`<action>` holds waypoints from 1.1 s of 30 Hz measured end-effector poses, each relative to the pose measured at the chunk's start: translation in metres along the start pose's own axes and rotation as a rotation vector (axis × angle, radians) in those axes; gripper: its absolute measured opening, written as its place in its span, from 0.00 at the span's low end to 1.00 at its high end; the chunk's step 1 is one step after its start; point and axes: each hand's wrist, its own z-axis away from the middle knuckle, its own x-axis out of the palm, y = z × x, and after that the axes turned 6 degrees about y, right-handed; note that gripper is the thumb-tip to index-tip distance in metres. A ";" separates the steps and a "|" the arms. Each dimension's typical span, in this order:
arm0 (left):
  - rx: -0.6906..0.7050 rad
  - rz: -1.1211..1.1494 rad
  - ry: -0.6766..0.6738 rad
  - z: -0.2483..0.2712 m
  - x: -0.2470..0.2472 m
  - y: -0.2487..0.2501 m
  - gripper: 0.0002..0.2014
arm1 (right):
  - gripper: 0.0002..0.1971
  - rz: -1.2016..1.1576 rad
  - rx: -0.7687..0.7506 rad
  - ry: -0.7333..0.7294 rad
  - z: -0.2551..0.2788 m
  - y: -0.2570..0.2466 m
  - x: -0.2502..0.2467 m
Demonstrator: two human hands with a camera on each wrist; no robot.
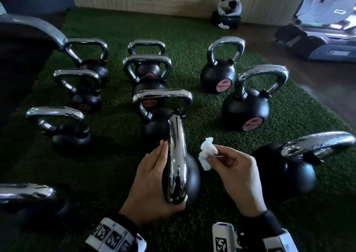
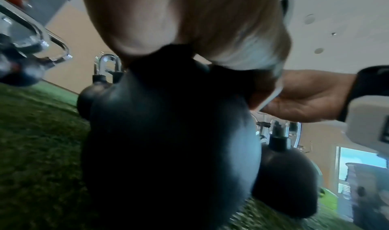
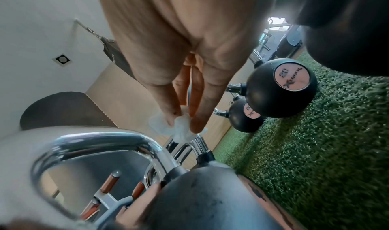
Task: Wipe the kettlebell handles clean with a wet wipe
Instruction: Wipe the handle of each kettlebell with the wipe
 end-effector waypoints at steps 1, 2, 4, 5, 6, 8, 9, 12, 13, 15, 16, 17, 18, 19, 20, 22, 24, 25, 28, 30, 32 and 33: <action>0.057 0.059 0.014 -0.003 -0.007 -0.004 0.60 | 0.11 0.013 0.007 -0.003 -0.003 0.001 0.003; 0.116 0.121 0.026 -0.005 -0.013 -0.007 0.59 | 0.10 0.034 0.005 -0.002 -0.008 0.003 0.008; 0.205 0.203 0.031 -0.009 -0.024 -0.007 0.62 | 0.09 0.084 -0.030 -0.009 -0.021 0.006 0.019; 0.229 0.219 0.037 -0.011 -0.027 -0.005 0.63 | 0.08 0.111 -0.051 -0.022 -0.028 0.008 0.026; 0.245 0.225 0.047 -0.012 -0.028 -0.004 0.63 | 0.08 0.144 -0.068 -0.043 -0.034 0.009 0.034; 0.287 0.210 0.078 -0.012 -0.028 -0.002 0.60 | 0.06 0.239 -0.085 -0.088 -0.041 0.011 0.048; 0.304 0.197 0.088 -0.013 -0.028 -0.001 0.58 | 0.03 0.277 -0.084 -0.102 -0.042 0.011 0.054; 0.325 0.192 0.097 -0.014 -0.028 0.000 0.57 | 0.03 0.268 -0.095 -0.099 -0.047 0.009 0.059; 0.321 0.193 0.100 -0.013 -0.028 0.001 0.57 | 0.04 0.242 -0.102 -0.097 -0.050 0.007 0.057; 0.318 0.206 0.105 -0.014 -0.028 0.003 0.57 | 0.04 0.190 -0.154 -0.079 -0.058 0.002 0.056; 0.320 0.207 0.108 -0.014 -0.029 0.004 0.57 | 0.03 0.167 -0.186 -0.068 -0.061 0.000 0.056; 0.323 0.202 0.111 -0.015 -0.030 0.006 0.57 | 0.03 0.152 -0.211 -0.063 -0.064 -0.002 0.056; 0.325 0.198 0.110 -0.016 -0.030 0.006 0.57 | 0.02 0.149 -0.225 -0.063 -0.067 -0.002 0.056; 0.322 0.195 0.104 -0.017 -0.030 0.007 0.56 | 0.03 0.147 -0.223 -0.071 -0.070 -0.001 0.056; 0.316 0.196 0.099 -0.019 -0.031 0.008 0.56 | 0.04 0.152 -0.214 -0.088 -0.074 0.001 0.055; 0.302 0.220 0.080 -0.023 -0.032 0.011 0.53 | 0.07 0.182 -0.216 -0.107 -0.080 0.001 0.055; 0.273 0.245 0.052 -0.028 -0.031 0.011 0.47 | 0.08 0.198 -0.298 -0.045 -0.083 -0.002 0.055; 0.251 0.248 0.037 -0.031 -0.030 0.011 0.45 | 0.09 0.192 -0.348 0.002 -0.083 -0.005 0.055; 0.163 0.261 -0.016 -0.037 -0.030 0.006 0.43 | 0.13 0.156 -0.408 0.055 -0.088 -0.006 0.057; 0.105 0.288 -0.057 -0.041 -0.031 0.005 0.40 | 0.13 0.169 -0.410 0.035 -0.094 -0.003 0.057; 0.068 0.304 -0.078 -0.044 -0.032 0.005 0.38 | 0.13 0.185 -0.435 0.027 -0.097 -0.005 0.058; 0.057 0.302 -0.083 -0.045 -0.032 0.005 0.38 | 0.12 0.191 -0.463 0.041 -0.097 -0.009 0.058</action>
